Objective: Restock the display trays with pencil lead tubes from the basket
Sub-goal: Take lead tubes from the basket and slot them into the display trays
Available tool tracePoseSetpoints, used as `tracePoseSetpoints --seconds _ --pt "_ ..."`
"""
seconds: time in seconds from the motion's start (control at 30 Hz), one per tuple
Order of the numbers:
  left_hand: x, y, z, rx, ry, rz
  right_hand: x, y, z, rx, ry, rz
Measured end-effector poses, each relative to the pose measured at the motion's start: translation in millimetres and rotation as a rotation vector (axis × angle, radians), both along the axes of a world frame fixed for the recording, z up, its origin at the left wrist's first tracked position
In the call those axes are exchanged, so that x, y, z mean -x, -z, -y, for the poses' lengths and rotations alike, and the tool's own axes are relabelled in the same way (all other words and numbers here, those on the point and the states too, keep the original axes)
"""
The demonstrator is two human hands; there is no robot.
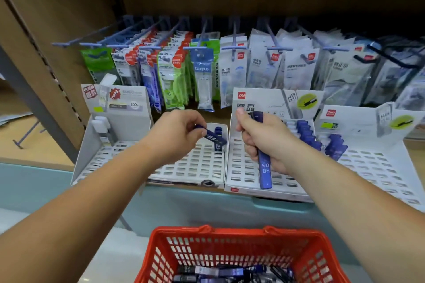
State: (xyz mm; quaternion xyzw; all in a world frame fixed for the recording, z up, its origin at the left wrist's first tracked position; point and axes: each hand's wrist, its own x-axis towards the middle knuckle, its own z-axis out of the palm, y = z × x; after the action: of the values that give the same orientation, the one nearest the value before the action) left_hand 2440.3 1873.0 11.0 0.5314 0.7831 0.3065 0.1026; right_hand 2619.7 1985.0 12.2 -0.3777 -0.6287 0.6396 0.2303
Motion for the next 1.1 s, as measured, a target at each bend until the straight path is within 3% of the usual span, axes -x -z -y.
tracePoseSetpoints --seconds 0.7,0.93,1.1 --pt "-2.6 14.7 -19.3 0.084 0.155 -0.025 11.2 2.4 -7.9 0.087 0.136 -0.124" --pt "-10.2 28.5 -21.1 -0.127 0.081 -0.004 10.9 1.5 -8.1 0.085 0.172 -0.153" --pt "-15.9 34.7 -19.5 -0.143 0.093 -0.059 15.1 -1.8 -5.5 0.099 0.205 -0.174"
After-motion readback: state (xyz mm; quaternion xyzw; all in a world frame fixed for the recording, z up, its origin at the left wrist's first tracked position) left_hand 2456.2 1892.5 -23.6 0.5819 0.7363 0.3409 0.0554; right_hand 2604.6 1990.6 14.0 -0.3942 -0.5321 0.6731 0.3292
